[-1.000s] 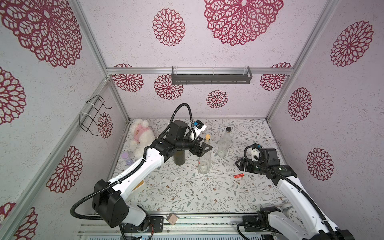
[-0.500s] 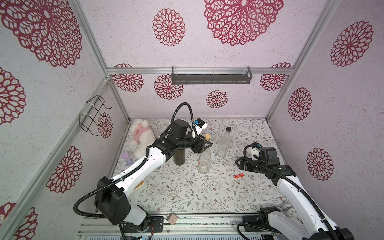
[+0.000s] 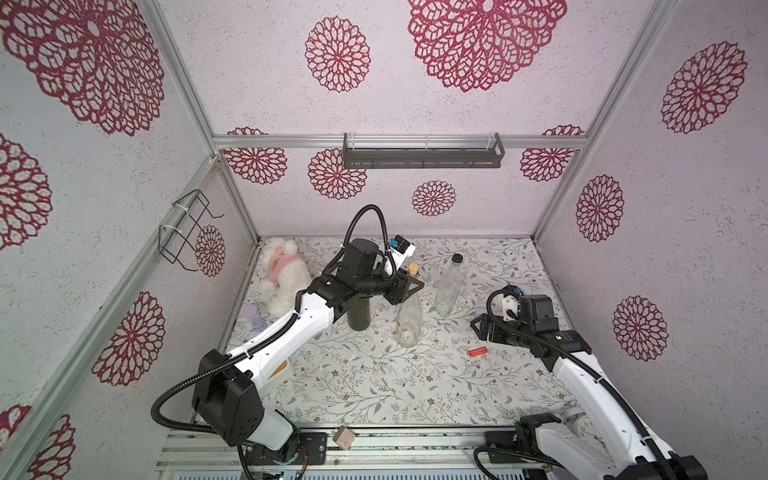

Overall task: Remove the label from the bottle
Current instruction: Adjust the bottle at the center of the board.

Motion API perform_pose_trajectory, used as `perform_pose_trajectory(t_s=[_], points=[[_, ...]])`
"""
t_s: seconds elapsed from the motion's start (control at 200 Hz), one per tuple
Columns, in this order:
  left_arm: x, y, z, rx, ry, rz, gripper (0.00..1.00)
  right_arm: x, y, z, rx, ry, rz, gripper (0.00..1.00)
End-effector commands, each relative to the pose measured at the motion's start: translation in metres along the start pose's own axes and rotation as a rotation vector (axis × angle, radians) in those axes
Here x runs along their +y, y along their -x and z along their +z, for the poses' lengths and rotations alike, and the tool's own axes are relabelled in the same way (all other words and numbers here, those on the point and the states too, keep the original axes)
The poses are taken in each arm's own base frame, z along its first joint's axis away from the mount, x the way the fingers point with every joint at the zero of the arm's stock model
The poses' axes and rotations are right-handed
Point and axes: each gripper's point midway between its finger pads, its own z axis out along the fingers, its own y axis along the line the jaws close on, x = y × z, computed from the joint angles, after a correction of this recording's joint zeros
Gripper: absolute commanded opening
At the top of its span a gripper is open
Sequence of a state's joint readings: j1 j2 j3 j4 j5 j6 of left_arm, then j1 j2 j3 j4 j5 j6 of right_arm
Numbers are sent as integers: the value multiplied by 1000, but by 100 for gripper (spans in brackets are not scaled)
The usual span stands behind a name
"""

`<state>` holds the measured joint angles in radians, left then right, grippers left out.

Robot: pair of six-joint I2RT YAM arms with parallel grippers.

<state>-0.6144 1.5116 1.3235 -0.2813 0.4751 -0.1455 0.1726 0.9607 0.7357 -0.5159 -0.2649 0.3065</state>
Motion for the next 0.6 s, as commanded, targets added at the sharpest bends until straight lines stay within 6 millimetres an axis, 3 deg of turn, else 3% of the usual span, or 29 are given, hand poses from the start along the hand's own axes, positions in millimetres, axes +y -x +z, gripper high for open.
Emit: perform_pose_trajectory(t_s=[0.0,0.33,0.596], points=[[5,2,3,-1,62,24,38,-1,5,-3,-30,-2,-22,83],[8,17,-8,-45,206,18,22,6,17,-4,-49,16,-62,83],[-2,38,-29,-93,433,37,21,19,34,-6,-65,62,-112,83]])
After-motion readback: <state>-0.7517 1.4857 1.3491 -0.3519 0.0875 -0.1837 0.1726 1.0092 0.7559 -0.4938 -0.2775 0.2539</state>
